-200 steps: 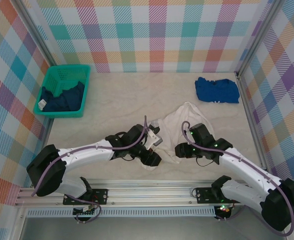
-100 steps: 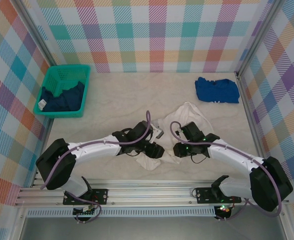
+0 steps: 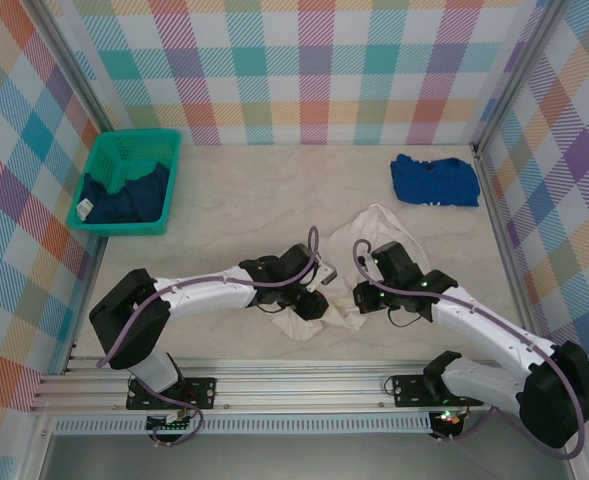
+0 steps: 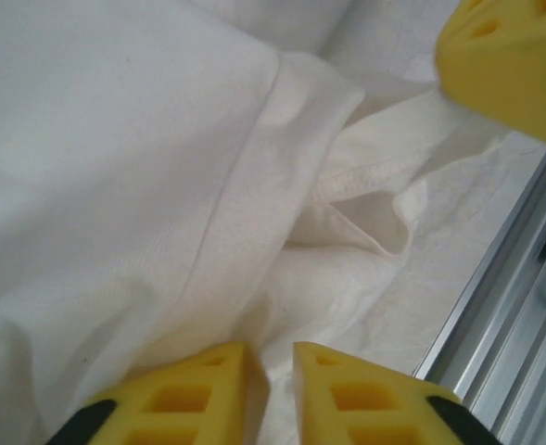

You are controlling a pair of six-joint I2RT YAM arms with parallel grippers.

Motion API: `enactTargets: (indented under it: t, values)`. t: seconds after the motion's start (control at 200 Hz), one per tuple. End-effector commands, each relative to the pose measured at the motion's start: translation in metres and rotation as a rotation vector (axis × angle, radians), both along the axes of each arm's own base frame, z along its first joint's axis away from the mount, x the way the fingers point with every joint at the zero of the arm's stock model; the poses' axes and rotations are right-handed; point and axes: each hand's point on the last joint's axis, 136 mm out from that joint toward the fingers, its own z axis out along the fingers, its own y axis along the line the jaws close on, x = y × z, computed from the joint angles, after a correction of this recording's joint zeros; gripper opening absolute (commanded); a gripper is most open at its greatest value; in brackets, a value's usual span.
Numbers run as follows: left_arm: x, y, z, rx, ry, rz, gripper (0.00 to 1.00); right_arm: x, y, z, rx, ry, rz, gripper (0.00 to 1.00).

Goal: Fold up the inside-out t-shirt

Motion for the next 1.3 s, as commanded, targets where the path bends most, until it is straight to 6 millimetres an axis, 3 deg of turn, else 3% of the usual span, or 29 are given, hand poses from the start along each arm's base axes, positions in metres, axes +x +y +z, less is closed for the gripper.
enactTargets:
  t: [0.0, 0.045, 0.125, 0.175, 0.42, 0.605, 0.78, 0.89, 1.04, 1.2, 1.295]
  values:
    - [0.001, -0.005, 0.007, -0.006, -0.026, -0.02, 0.07, 0.001, 0.005, 0.026, 0.049, -0.027, 0.001, 0.0]
    - [0.002, -0.001, 0.008, -0.001, -0.041, -0.01, 0.0, 0.002, 0.005, 0.032, 0.059, -0.04, -0.001, 0.0]
    - [0.003, 0.008, 0.012, -0.004, -0.059, 0.008, 0.0, 0.005, 0.005, 0.044, 0.076, -0.068, -0.006, 0.0]
    - [0.008, 0.01, 0.026, -0.051, -0.092, 0.023, 0.0, 0.007, 0.004, 0.053, 0.089, -0.087, -0.009, 0.0]
    - [0.015, 0.058, 0.068, -0.176, -0.201, 0.149, 0.0, 0.02, 0.0, 0.092, 0.165, -0.166, -0.041, 0.0]
    - [0.001, 0.079, 0.07, -0.189, -0.228, 0.157, 0.0, 0.024, 0.01, 0.103, 0.262, -0.185, -0.026, 0.0]
    - [-0.017, 0.079, 0.054, -0.205, -0.182, 0.103, 0.0, 0.032, 0.008, 0.098, 0.346, -0.158, -0.092, 0.0]
    - [-0.01, 0.089, 0.04, -0.174, -0.194, 0.179, 0.0, 0.04, -0.005, 0.101, 0.39, -0.15, -0.163, 0.0]
    - [-0.002, 0.094, 0.041, -0.201, -0.233, 0.245, 0.0, 0.041, -0.015, 0.1, 0.407, -0.14, -0.197, 0.0]
    - [-0.015, 0.076, 0.032, -0.202, -0.191, 0.118, 0.0, 0.037, 0.006, 0.101, 0.511, -0.13, -0.088, 0.0]
    - [-0.03, 0.052, 0.043, -0.263, -0.172, 0.006, 0.0, 0.035, 0.018, 0.1, 0.57, -0.119, -0.025, 0.0]
